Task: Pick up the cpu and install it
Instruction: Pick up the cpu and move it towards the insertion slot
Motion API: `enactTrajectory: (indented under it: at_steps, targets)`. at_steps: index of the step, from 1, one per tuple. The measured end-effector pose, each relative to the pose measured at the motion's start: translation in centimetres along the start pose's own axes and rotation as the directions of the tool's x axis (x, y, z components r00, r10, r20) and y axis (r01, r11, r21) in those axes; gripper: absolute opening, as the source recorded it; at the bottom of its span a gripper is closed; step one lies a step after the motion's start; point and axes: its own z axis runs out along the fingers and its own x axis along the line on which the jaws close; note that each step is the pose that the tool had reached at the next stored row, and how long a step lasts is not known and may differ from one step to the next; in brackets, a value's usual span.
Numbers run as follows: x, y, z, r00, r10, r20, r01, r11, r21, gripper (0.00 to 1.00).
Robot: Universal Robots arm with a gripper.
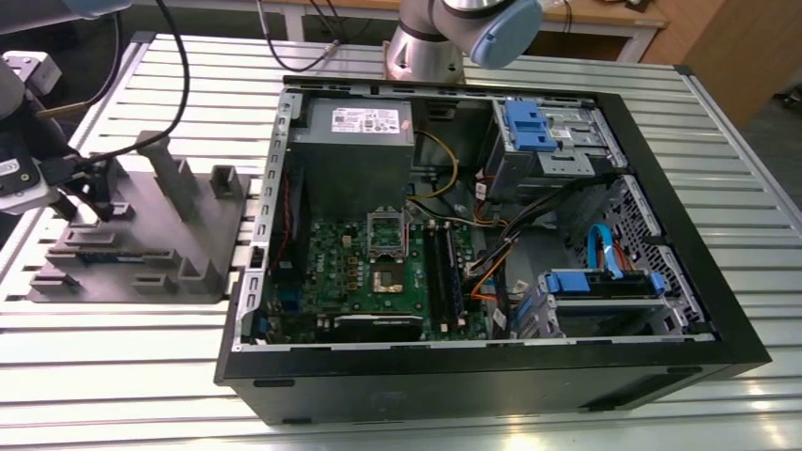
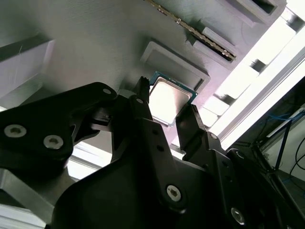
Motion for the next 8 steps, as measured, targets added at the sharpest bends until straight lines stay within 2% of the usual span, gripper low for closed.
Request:
enactTrajectory:
  at_steps: [2,3,4,8]
  targets:
    - [-0.01,0.00,-0.04,1.0000,0.000,0.0003,0.000,1.0000,-0.0001,0.47]
    - [0.00,0.00,-0.11,1.0000,0.000,0.0000,0.000,1.0000,0.0053,0.47]
    - [0.00,0.02,-0.36,1.0000,0.000,0.0000,0.000,1.0000,0.0069,0.47]
    - [0.00,0.02,-0.48,1.0000,0.000,-0.0002,0.000,1.0000,0.0070,0.47]
